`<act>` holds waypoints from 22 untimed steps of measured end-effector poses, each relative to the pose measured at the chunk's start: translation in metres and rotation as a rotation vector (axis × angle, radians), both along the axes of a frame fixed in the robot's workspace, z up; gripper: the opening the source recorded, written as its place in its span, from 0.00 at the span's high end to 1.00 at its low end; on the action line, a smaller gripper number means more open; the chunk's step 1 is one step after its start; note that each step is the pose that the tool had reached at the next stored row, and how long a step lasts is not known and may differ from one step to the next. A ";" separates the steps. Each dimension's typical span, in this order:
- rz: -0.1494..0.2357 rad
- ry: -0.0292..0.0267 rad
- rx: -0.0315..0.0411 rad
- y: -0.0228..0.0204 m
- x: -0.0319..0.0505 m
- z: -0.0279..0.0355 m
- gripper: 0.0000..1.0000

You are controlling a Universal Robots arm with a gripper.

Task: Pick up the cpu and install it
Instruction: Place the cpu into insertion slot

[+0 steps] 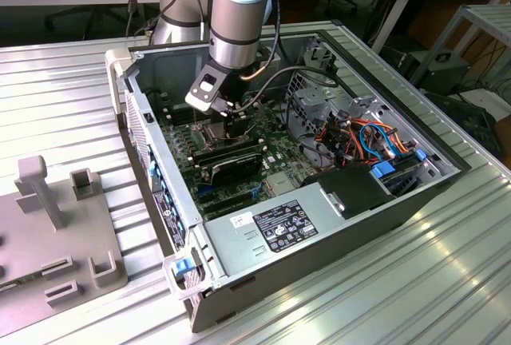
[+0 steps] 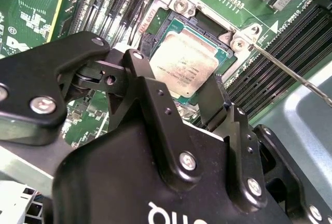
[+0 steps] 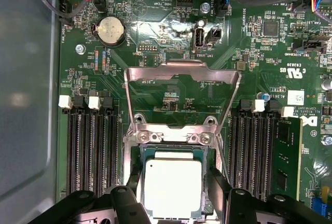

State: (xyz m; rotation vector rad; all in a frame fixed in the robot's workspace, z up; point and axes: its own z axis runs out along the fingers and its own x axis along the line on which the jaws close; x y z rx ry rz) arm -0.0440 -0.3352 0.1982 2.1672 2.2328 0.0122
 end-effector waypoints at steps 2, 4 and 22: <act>0.000 0.0000 -0.0001 0.0000 -0.0001 0.0000 0.38; 0.000 0.0001 -0.0001 0.0000 -0.0001 0.0001 0.38; 0.000 0.0000 0.0000 0.0000 -0.0002 0.0156 0.38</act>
